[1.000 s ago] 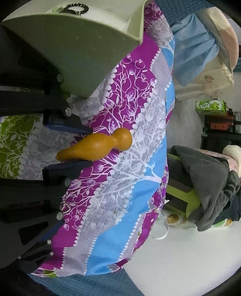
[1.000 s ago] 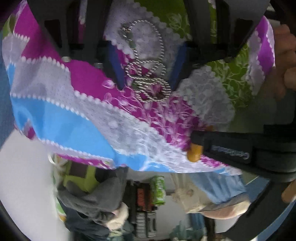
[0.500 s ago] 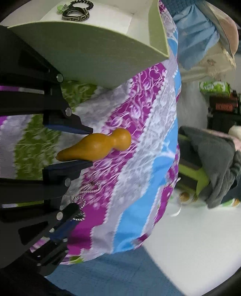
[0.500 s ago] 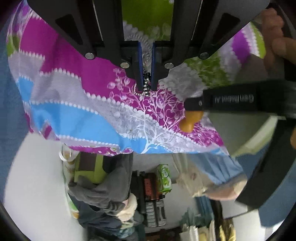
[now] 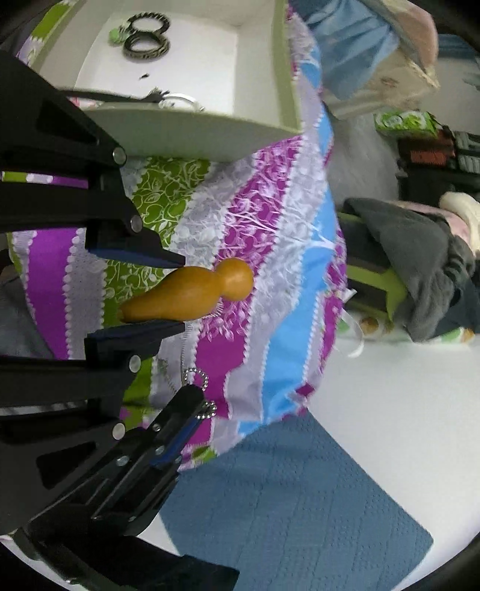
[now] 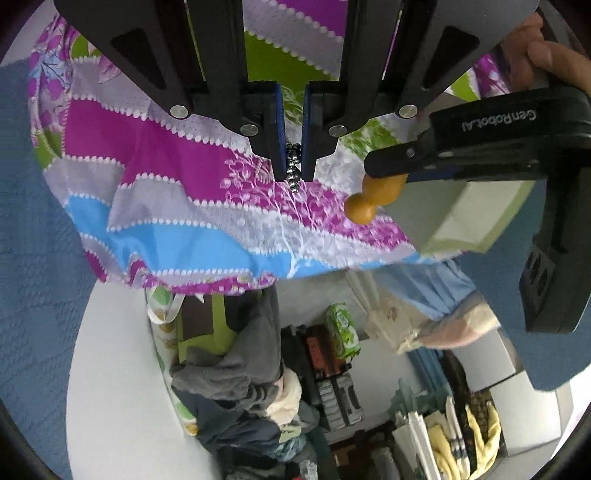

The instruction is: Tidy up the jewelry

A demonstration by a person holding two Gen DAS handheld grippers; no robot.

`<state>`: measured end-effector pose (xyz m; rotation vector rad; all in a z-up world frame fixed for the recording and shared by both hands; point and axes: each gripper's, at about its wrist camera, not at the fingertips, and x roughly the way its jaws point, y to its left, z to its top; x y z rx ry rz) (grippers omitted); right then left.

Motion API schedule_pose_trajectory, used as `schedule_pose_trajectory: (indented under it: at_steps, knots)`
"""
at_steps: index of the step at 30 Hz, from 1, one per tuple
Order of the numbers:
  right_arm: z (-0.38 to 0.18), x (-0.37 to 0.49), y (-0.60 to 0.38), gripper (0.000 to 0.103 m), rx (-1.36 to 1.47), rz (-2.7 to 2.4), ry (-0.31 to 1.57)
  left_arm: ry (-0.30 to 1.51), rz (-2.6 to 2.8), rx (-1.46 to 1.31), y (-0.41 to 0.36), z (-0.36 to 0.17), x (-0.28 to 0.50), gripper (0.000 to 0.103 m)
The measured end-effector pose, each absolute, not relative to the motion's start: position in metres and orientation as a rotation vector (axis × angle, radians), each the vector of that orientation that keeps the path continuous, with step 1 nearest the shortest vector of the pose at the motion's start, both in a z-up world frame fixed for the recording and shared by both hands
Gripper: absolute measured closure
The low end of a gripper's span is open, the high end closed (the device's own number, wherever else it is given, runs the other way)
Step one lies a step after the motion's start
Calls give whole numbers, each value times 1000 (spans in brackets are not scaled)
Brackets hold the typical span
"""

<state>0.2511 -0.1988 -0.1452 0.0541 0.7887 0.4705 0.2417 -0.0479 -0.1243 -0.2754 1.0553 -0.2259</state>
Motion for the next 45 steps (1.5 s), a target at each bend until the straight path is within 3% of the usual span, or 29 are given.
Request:
schedule_pose_trajectory:
  at_steps: [16,21,28,35,45]
  knots:
    - [-32,244,-146,97,34,495,697,944,-242,-221,18,-18,227,75]
    - [17,237,-116,97,16,536,634,887,-241,-209,43,17,222,89]
    - [55,233,-74,97,13,619,604,827,-213,-237,88,43,208,90]
    - [46,223,-24,97,-19,695,630,817,-167,-248,126,27,180,90]
    - [-52,225,21,95,-46,718,819,867,-113,-314,161,-23,147,89]
